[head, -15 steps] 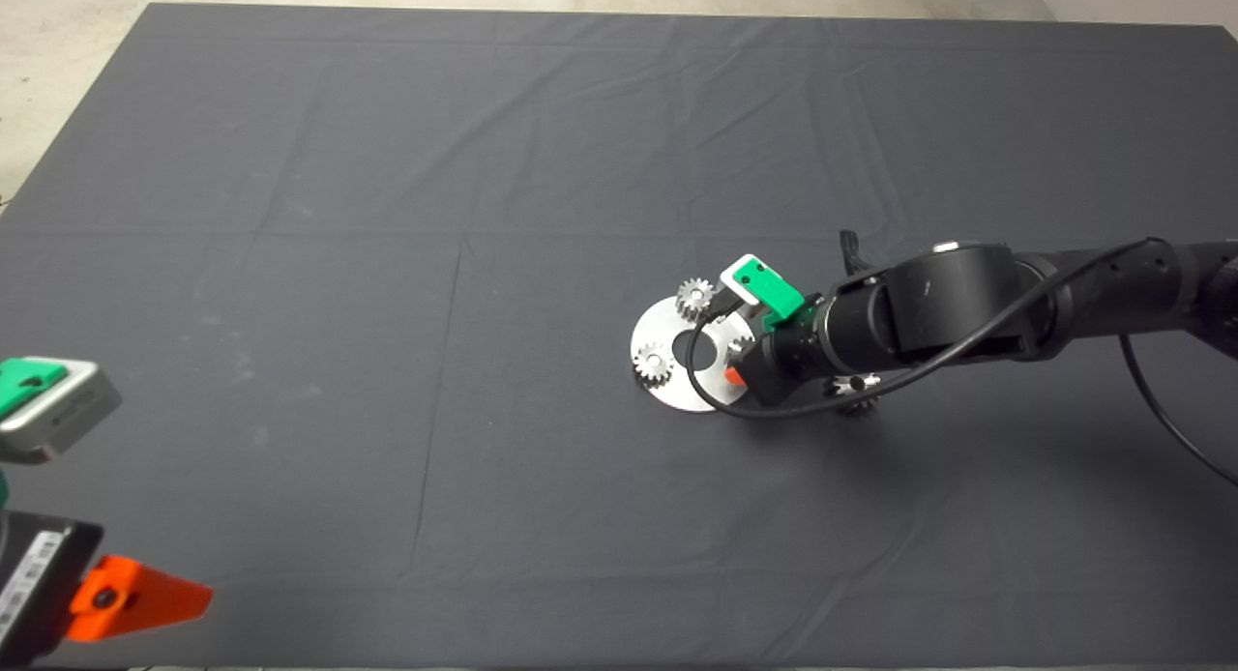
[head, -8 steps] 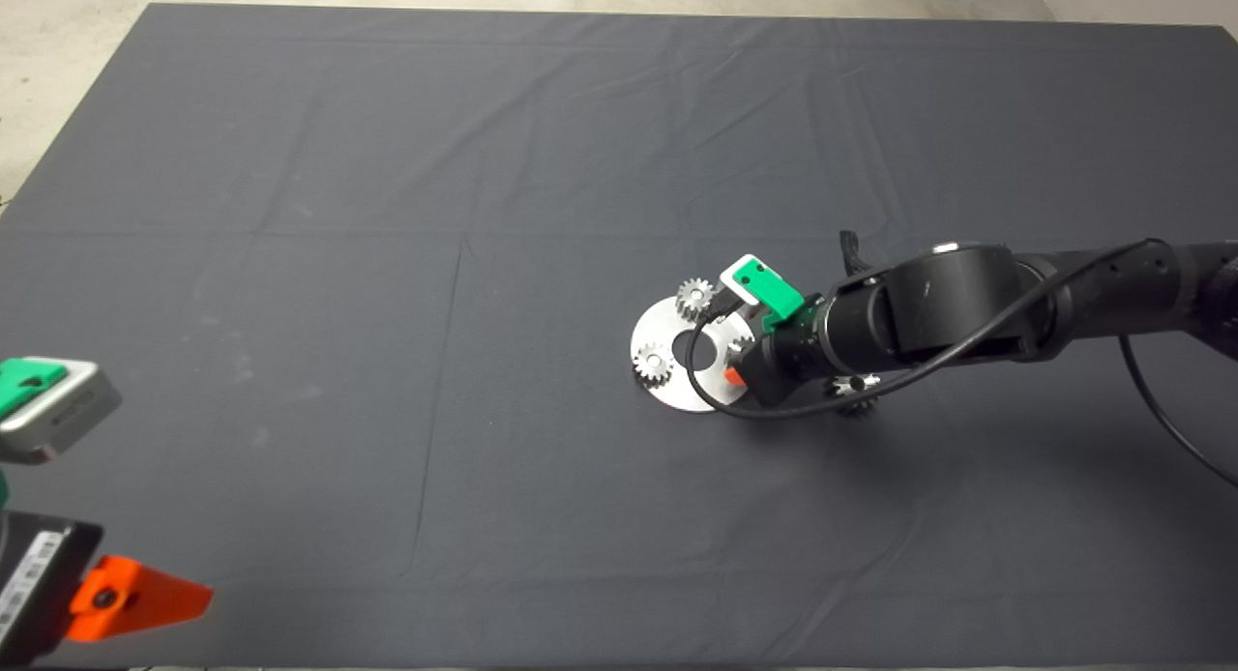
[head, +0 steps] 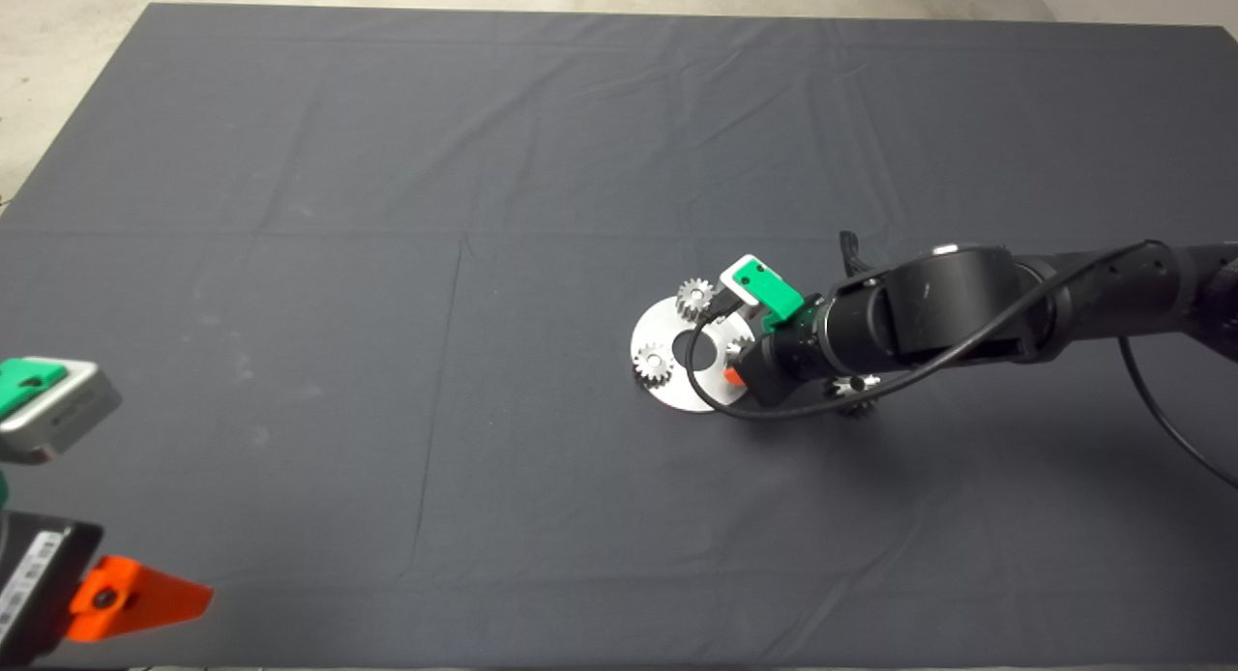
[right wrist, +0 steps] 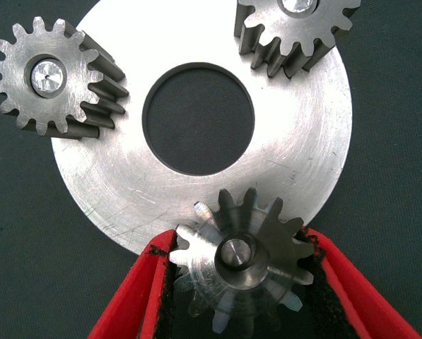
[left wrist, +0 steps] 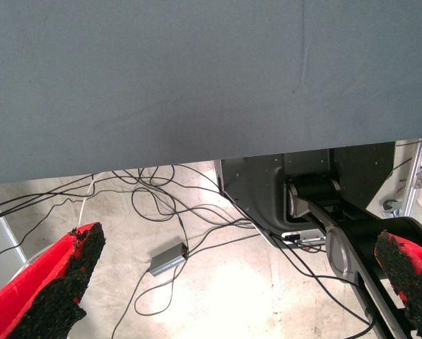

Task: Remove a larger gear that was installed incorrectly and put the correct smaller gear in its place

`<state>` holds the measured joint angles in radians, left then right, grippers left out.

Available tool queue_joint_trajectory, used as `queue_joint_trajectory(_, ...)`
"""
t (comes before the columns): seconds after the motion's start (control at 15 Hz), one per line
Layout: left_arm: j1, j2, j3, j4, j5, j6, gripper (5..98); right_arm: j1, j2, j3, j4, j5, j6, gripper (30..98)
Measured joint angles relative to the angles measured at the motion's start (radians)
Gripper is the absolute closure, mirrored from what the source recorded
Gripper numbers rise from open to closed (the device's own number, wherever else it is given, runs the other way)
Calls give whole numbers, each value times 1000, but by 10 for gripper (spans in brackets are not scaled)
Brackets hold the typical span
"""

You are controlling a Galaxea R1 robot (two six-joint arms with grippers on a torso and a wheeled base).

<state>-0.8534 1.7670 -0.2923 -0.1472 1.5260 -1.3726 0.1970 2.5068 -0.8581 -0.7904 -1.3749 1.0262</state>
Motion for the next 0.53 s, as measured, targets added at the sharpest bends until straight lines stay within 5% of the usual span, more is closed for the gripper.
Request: queue_joint_trajectory(0.53,0,0,0,0,0,0,53,35,-5,25,-3,-12,38,870)
